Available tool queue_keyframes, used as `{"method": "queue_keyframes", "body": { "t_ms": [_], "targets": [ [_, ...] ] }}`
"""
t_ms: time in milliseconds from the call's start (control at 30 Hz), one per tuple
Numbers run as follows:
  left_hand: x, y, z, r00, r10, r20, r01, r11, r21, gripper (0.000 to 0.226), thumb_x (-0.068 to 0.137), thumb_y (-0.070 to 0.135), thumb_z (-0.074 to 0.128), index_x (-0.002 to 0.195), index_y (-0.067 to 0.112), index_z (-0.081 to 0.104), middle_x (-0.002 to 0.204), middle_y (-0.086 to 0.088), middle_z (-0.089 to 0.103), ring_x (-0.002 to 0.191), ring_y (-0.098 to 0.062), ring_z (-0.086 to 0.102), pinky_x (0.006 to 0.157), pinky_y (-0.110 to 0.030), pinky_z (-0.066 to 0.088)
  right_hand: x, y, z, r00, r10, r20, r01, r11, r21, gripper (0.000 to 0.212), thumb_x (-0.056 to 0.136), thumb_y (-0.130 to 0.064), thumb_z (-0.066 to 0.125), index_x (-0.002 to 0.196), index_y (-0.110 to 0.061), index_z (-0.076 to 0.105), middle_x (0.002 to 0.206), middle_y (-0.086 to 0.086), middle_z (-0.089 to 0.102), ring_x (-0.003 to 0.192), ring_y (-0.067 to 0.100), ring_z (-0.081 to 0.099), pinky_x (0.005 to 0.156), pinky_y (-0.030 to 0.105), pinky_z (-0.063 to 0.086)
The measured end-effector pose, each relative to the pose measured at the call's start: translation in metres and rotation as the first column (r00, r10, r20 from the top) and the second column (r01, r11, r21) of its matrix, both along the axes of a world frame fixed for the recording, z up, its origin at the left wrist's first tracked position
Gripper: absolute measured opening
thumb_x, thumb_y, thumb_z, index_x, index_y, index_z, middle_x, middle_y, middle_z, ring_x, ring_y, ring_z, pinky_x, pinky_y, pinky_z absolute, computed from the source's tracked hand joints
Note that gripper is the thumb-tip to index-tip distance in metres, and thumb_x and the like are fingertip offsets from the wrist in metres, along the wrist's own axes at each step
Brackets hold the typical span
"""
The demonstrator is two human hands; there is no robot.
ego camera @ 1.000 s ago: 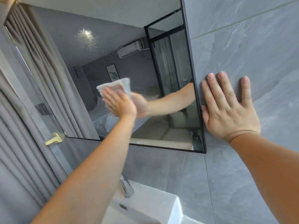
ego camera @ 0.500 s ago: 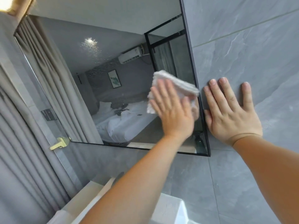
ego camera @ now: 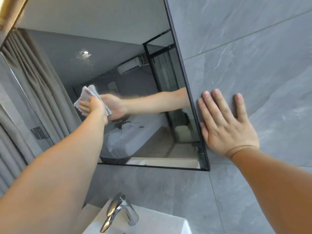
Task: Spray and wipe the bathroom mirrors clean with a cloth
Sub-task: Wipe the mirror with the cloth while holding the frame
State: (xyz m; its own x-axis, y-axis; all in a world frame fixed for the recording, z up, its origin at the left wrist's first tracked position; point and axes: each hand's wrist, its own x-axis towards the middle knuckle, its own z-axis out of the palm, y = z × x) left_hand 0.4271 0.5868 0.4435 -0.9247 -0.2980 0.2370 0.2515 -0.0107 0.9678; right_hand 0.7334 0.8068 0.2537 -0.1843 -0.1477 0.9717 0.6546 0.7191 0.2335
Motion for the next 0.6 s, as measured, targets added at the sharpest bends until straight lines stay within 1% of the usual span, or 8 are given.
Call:
{"method": "queue_keyframes", "body": {
  "t_ms": [100, 200, 233, 300, 367, 433, 500, 600],
  "targets": [
    [0.024, 0.013, 0.005, 1.0, 0.008, 0.016, -0.008, 1.0, -0.016, 0.067, 0.109, 0.052, 0.022, 0.164, 0.018, 0.004, 0.172, 0.0, -0.002, 0.158, -0.018, -0.003, 0.126, -0.037, -0.003, 0.0, 0.001, 0.0, 1.0, -0.001, -0.002, 0.001, 1.0, 0.003, 0.066, 0.105, -0.033, 0.042, 0.163, -0.006, 0.026, 0.17, 0.012, 0.026, 0.156, 0.031, 0.026, 0.125, 0.064, 0.015],
    [0.088, 0.048, -0.013, 0.97, 0.003, -0.244, -0.071, 0.96, -0.271, 0.06, 0.112, 0.038, 0.02, 0.164, 0.015, 0.0, 0.172, -0.006, -0.006, 0.159, -0.024, -0.005, 0.127, -0.042, -0.003, 0.001, 0.0, 0.001, 1.0, -0.007, -0.003, 0.007, 1.0, 0.001, 0.066, 0.105, -0.033, 0.042, 0.163, -0.005, 0.026, 0.17, 0.012, 0.026, 0.157, 0.031, 0.026, 0.125, 0.064, 0.015],
    [0.116, 0.063, -0.026, 0.914, -0.053, -0.403, -0.111, 0.92, -0.375, 0.06, 0.112, 0.037, 0.019, 0.163, 0.013, -0.002, 0.171, -0.008, -0.008, 0.158, -0.027, -0.007, 0.127, -0.044, -0.005, 0.001, 0.0, 0.001, 1.0, -0.006, 0.003, 0.006, 1.0, -0.003, 0.066, 0.105, -0.033, 0.042, 0.163, -0.006, 0.026, 0.17, 0.012, 0.026, 0.157, 0.031, 0.026, 0.125, 0.064, 0.014],
    [0.17, 0.09, -0.055, 0.692, -0.283, -0.664, -0.173, 0.828, -0.533, 0.065, 0.109, 0.039, 0.019, 0.163, 0.011, -0.004, 0.17, -0.008, -0.014, 0.157, -0.03, -0.013, 0.126, -0.048, -0.013, 0.002, -0.001, 0.001, 1.0, 0.001, 0.007, -0.001, 1.0, -0.017, 0.067, 0.105, -0.033, 0.044, 0.163, -0.006, 0.026, 0.17, 0.012, 0.026, 0.157, 0.031, 0.026, 0.125, 0.064, 0.015],
    [0.202, 0.104, -0.066, 0.529, -0.422, -0.736, -0.232, 0.763, -0.604, 0.067, 0.107, 0.042, 0.019, 0.163, 0.012, -0.002, 0.17, -0.005, -0.015, 0.157, -0.03, -0.016, 0.125, -0.054, -0.013, 0.003, -0.002, 0.001, 1.0, -0.001, 0.01, 0.002, 1.0, -0.021, 0.067, 0.105, -0.033, 0.045, 0.163, -0.006, 0.025, 0.17, 0.012, 0.025, 0.157, 0.031, 0.026, 0.125, 0.064, 0.015],
    [0.204, 0.103, -0.062, 0.485, -0.447, -0.751, -0.275, 0.737, -0.617, 0.067, 0.107, 0.042, 0.02, 0.164, 0.013, 0.001, 0.171, -0.006, -0.011, 0.157, -0.029, -0.015, 0.125, -0.057, -0.008, 0.004, -0.002, 0.001, 1.0, -0.001, 0.013, 0.002, 1.0, -0.019, 0.068, 0.105, -0.033, 0.045, 0.163, -0.006, 0.025, 0.17, 0.011, 0.025, 0.157, 0.031, 0.026, 0.126, 0.064, 0.014],
    [0.188, 0.096, -0.05, 0.501, -0.422, -0.755, -0.32, 0.72, -0.615, 0.066, 0.107, 0.043, 0.018, 0.164, 0.014, 0.001, 0.172, -0.005, -0.01, 0.158, -0.028, -0.013, 0.125, -0.056, -0.006, 0.004, -0.002, 0.002, 1.0, 0.006, 0.008, -0.006, 1.0, -0.02, 0.067, 0.105, -0.033, 0.045, 0.163, -0.006, 0.026, 0.17, 0.011, 0.025, 0.157, 0.031, 0.026, 0.126, 0.064, 0.013],
    [0.137, 0.078, -0.015, 0.752, -0.191, -0.631, -0.223, 0.827, -0.516, 0.064, 0.108, 0.044, 0.016, 0.164, 0.018, 0.001, 0.172, -0.002, -0.007, 0.158, -0.024, -0.008, 0.127, -0.051, -0.003, 0.002, -0.002, 0.001, 1.0, 0.006, 0.011, -0.006, 1.0, -0.017, 0.066, 0.105, -0.033, 0.045, 0.163, -0.006, 0.027, 0.17, 0.011, 0.026, 0.157, 0.031, 0.025, 0.126, 0.063, 0.013]
  ]
}}
